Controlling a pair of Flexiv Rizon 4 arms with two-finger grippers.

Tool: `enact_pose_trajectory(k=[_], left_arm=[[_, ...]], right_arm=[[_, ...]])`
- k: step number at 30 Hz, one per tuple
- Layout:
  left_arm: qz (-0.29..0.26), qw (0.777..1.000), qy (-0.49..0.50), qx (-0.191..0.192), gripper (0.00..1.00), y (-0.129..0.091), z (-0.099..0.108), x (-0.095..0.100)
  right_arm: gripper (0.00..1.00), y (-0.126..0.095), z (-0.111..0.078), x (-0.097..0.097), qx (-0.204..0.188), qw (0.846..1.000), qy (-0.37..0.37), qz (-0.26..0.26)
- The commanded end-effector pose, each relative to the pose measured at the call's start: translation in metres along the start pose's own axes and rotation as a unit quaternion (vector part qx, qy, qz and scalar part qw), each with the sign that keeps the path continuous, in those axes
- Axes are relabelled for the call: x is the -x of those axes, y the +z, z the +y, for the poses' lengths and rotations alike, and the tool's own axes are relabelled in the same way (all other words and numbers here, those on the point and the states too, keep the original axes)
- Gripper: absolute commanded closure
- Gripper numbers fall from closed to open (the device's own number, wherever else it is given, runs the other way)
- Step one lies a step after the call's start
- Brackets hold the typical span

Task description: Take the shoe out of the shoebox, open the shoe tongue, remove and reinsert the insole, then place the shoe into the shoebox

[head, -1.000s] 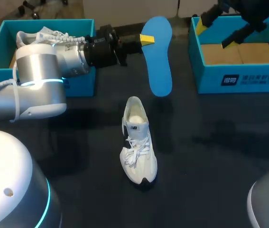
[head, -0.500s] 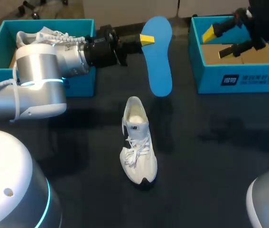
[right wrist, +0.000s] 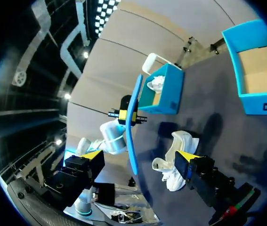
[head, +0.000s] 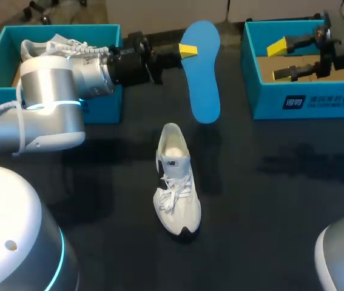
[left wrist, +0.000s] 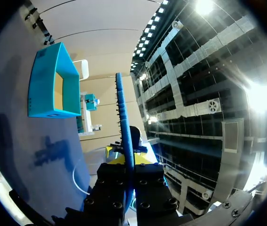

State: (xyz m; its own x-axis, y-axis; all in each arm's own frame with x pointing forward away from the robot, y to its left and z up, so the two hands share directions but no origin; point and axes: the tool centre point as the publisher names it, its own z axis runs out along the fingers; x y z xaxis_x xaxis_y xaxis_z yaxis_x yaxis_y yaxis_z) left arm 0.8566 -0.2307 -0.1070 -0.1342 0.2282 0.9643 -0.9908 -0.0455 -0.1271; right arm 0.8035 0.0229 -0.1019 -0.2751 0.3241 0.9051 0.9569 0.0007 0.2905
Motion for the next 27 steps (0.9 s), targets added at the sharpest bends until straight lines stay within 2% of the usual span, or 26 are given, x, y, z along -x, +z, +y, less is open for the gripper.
enact_pose_trajectory(k=[1, 5, 6, 19, 27], left_arm=[[0.001, 1.0, 0.0, -0.001, 1.0, 0.0, 0.001, 0.0], [0.001, 1.0, 0.0, -0.001, 1.0, 0.0, 0.001, 0.0], [0.001, 1.0, 0.0, -0.001, 1.0, 0.0, 0.001, 0.0], [0.001, 1.0, 0.0, -0.001, 1.0, 0.0, 0.001, 0.0], [0.013, 0.992, 0.123, 0.025, 1.0, -0.016, -0.003, -0.002]], right_arm=[[0.0, 0.003, -0.003, 0.006, 0.008, 0.999, 0.008, 0.032], [0.0, 0.008, 0.0, 0.005, 0.009, 0.999, 0.025, 0.047], [0.0, 0.01, 0.002, 0.005, -0.016, 0.999, 0.026, 0.035], [0.0, 0.01, 0.002, 0.005, -0.016, 0.999, 0.026, 0.035], [0.0, 0.01, 0.002, 0.005, -0.016, 0.999, 0.026, 0.035]])
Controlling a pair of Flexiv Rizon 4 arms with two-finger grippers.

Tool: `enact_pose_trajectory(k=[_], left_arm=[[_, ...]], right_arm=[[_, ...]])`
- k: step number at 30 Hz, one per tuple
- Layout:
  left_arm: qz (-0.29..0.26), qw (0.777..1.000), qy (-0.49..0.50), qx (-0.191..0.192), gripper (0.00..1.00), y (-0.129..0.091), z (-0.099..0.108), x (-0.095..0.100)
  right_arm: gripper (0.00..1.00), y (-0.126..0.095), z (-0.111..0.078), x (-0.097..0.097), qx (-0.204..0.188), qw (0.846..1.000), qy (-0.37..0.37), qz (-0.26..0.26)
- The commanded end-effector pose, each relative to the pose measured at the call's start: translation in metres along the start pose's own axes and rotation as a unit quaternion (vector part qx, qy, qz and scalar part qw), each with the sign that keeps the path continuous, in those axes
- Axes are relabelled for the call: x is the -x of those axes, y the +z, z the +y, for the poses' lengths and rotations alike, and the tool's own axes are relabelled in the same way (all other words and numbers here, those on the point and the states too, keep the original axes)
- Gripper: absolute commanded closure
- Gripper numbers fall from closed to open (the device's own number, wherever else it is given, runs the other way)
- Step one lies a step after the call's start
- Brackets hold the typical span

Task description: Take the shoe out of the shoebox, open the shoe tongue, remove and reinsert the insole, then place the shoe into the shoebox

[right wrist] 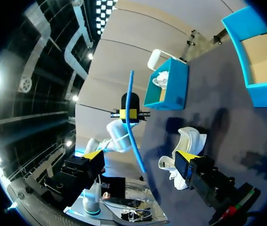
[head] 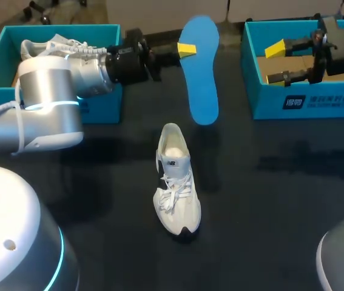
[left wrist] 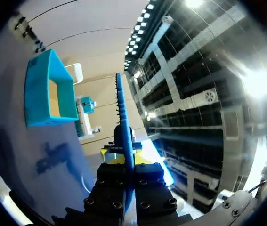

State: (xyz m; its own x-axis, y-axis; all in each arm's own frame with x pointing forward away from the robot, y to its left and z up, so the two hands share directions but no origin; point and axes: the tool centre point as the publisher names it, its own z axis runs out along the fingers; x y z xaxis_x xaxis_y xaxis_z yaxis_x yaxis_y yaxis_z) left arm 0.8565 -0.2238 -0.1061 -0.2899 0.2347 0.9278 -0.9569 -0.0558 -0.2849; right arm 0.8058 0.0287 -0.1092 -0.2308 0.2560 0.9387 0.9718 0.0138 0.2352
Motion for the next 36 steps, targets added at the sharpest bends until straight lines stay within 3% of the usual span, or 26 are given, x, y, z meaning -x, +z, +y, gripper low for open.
enact_pose_trajectory(k=[1, 4, 8, 13, 19, 24, 26, 36], left_arm=[[0.009, 0.997, 0.07, 0.015, 1.0, -0.011, -0.002, -0.001], [0.011, 0.981, 0.192, 0.021, 1.0, -0.015, -0.004, -0.002], [0.028, 0.961, 0.274, 0.031, 1.0, -0.02, -0.006, -0.008], [0.049, 0.918, 0.392, 0.043, 1.0, -0.022, -0.009, -0.016], [0.054, 0.799, 0.593, 0.078, 1.0, -0.029, -0.012, -0.016], [0.05, 0.737, 0.667, 0.094, 1.0, -0.033, -0.016, -0.013], [0.046, 0.724, 0.681, 0.099, 1.0, -0.033, -0.016, -0.012], [0.046, 0.724, 0.681, 0.099, 1.0, -0.033, -0.016, -0.012]], right_arm=[[0.0, 0.002, 0.002, 0.0, -0.001, 1.0, 0.0, -0.001], [0.0, 0.002, 0.002, 0.0, -0.001, 1.0, 0.0, -0.001], [0.0, 0.002, 0.002, 0.0, -0.001, 1.0, 0.0, -0.001], [0.0, 0.002, 0.002, 0.0, -0.001, 1.0, 0.0, -0.001], [0.0, 0.002, 0.002, 0.0, -0.001, 1.0, 0.0, -0.001], [0.0, 0.002, 0.002, 0.0, -0.001, 1.0, 0.0, -0.001], [0.0, 0.002, 0.002, 0.0, -0.001, 1.0, 0.0, -0.001], [0.0, 0.002, 0.002, 0.0, -0.001, 1.0, 0.0, -0.001]])
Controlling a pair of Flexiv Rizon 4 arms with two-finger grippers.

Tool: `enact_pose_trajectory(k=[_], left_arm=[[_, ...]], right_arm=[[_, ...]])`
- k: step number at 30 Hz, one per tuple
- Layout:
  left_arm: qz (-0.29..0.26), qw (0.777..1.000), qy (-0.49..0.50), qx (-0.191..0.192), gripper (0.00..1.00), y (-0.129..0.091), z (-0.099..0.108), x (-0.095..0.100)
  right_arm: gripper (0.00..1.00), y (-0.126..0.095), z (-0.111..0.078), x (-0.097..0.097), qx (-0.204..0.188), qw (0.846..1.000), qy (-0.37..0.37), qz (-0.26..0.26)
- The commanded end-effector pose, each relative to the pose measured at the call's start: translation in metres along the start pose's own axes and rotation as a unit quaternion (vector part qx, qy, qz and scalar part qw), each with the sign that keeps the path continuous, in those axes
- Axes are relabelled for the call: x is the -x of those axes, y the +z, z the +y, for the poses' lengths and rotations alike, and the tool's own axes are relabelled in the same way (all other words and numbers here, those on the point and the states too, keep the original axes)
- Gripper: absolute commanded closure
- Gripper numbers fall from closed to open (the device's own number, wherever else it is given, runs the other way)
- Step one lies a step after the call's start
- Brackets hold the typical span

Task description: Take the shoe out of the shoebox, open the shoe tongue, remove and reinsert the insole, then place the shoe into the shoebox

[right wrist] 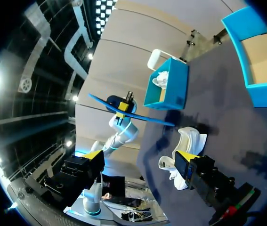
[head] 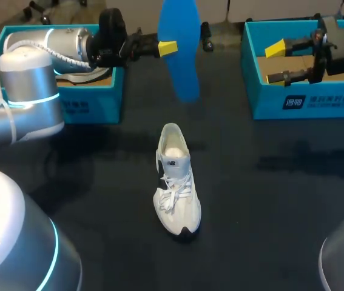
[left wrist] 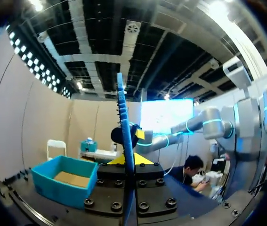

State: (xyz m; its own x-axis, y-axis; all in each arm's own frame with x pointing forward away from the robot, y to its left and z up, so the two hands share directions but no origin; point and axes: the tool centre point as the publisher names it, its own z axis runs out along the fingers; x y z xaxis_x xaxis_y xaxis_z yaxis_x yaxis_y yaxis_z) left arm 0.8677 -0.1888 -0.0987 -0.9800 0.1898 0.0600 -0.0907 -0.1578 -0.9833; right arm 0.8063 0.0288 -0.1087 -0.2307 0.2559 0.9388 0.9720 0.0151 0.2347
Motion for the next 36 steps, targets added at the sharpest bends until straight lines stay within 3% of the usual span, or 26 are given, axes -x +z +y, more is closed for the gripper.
enact_pose_trajectory(k=[1, 7, 12, 15, 22, 25, 29, 30, 31, 32, 33, 35, 36], left_arm=[[0.01, 0.986, 0.163, 0.029, 1.0, -0.001, -0.001, 0.001], [0.001, 0.982, 0.186, 0.025, 1.0, -0.003, -0.002, 0.001], [0.006, 0.943, 0.332, -0.005, 1.0, -0.01, -0.008, -0.001], [0.018, 0.876, 0.482, -0.002, 1.0, -0.012, -0.007, -0.001], [0.043, 0.797, 0.602, 0.007, 1.0, -0.012, -0.009, -0.006], [0.053, 0.742, 0.668, 0.024, 1.0, -0.013, -0.011, -0.007], [0.078, 0.634, 0.768, 0.046, 1.0, -0.015, -0.011, -0.01], [0.085, 0.589, 0.802, 0.054, 1.0, -0.014, -0.01, -0.01], [0.094, 0.56, 0.821, 0.057, 1.0, -0.015, -0.009, -0.009], [0.1, 0.508, 0.853, 0.061, 1.0, -0.014, -0.008, -0.01], [0.104, 0.49, 0.863, 0.061, 1.0, -0.014, -0.007, -0.009], [0.113, 0.424, 0.897, 0.061, 1.0, -0.015, -0.006, -0.01], [0.117, 0.426, 0.896, 0.056, 1.0, -0.015, -0.004, -0.01]], right_arm=[[0.0, 0.002, 0.001, 0.0, 0.0, 1.0, 0.0, -0.001], [0.0, 0.002, 0.001, 0.0, 0.0, 1.0, 0.0, -0.001], [0.0, 0.002, 0.001, 0.0, 0.0, 1.0, 0.0, -0.001], [0.0, 0.002, 0.001, 0.0, 0.0, 1.0, 0.0, -0.001], [0.0, 0.002, 0.001, 0.0, 0.0, 1.0, 0.0, -0.001], [0.0, 0.002, 0.001, 0.0, 0.0, 1.0, 0.0, -0.001], [0.0, 0.002, 0.001, 0.0, 0.0, 1.0, 0.0, -0.001], [0.0, 0.002, 0.001, 0.0, 0.0, 1.0, 0.0, -0.001], [0.0, 0.002, 0.001, 0.0, 0.0, 1.0, 0.0, -0.001], [0.0, 0.002, 0.001, 0.0, 0.0, 1.0, 0.0, -0.001], [0.0, 0.002, 0.001, 0.0, 0.0, 1.0, 0.0, -0.001], [0.0, 0.002, 0.001, 0.0, 0.0, 1.0, 0.0, -0.001], [0.0, 0.002, 0.001, 0.0, 0.0, 1.0, 0.0, -0.001]])
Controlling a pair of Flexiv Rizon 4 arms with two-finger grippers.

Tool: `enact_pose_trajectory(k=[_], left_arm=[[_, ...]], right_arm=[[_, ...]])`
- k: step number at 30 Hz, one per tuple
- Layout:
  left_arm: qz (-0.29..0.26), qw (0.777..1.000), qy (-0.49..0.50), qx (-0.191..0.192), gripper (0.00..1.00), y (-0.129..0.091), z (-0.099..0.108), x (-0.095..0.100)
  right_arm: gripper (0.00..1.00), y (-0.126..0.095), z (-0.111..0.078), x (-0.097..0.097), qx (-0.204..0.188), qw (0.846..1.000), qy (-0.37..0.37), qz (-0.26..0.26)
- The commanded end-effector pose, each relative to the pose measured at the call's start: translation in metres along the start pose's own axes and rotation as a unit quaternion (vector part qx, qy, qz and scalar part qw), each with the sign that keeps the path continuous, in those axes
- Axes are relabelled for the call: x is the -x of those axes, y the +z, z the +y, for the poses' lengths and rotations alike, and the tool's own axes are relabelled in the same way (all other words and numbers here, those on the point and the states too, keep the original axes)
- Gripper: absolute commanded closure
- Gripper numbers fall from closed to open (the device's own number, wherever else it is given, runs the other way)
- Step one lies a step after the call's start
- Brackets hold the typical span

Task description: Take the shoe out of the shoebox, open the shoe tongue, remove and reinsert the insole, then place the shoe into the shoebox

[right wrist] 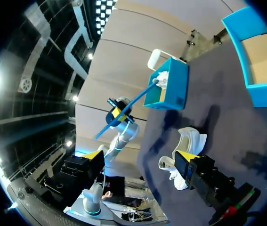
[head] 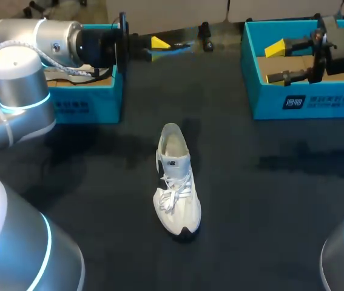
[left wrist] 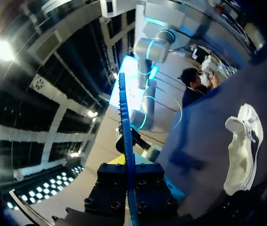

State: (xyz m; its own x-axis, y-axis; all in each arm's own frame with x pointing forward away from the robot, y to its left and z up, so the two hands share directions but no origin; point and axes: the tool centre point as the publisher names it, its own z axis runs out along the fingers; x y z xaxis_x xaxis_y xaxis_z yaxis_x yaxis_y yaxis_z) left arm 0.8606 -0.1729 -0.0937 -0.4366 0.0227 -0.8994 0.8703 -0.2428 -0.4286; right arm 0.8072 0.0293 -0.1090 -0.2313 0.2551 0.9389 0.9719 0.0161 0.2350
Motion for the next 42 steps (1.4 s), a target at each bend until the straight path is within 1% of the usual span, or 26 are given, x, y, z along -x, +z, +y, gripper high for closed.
enact_pose_trajectory(k=[1, 19, 22, 26, 29, 32, 34, 36, 42], left_arm=[[0.09, 0.842, 0.531, 0.012, 1.0, -0.002, 0.0, -0.003], [0.09, 0.842, 0.531, 0.012, 1.0, -0.002, 0.0, -0.003], [0.084, 0.854, 0.513, 0.025, 1.0, -0.001, 0.002, -0.007], [0.077, 0.868, 0.488, 0.045, 1.0, 0.0, 0.005, -0.009], [0.071, 0.873, 0.479, 0.059, 1.0, 0.0, 0.006, -0.009], [0.061, 0.88, 0.466, 0.068, 1.0, 0.001, 0.005, -0.008], [0.053, 0.889, 0.449, 0.072, 1.0, 0.002, 0.006, -0.008], [0.052, 0.893, 0.441, 0.076, 1.0, 0.003, 0.006, -0.007], [0.049, 0.894, 0.437, 0.086, 1.0, 0.006, 0.004, -0.007]], right_arm=[[0.0, 0.001, 0.0, 0.0, 0.0, 1.0, 0.001, -0.001], [0.0, 0.001, 0.0, 0.0, 0.0, 1.0, 0.001, -0.001], [0.0, 0.001, 0.0, 0.0, 0.0, 1.0, 0.001, -0.001], [0.0, 0.001, 0.0, 0.0, 0.0, 1.0, 0.001, -0.001], [0.0, 0.002, 0.001, -0.002, 0.003, 1.0, -0.002, -0.003], [0.0, 0.003, 0.002, -0.004, 0.01, 1.0, -0.008, -0.012], [0.0, 0.004, 0.003, -0.006, 0.02, 1.0, -0.009, -0.015], [0.0, 0.006, 0.005, -0.008, 0.02, 1.0, -0.011, -0.015], [0.0, 0.016, 0.012, -0.012, 0.018, 0.999, -0.025, -0.008]])
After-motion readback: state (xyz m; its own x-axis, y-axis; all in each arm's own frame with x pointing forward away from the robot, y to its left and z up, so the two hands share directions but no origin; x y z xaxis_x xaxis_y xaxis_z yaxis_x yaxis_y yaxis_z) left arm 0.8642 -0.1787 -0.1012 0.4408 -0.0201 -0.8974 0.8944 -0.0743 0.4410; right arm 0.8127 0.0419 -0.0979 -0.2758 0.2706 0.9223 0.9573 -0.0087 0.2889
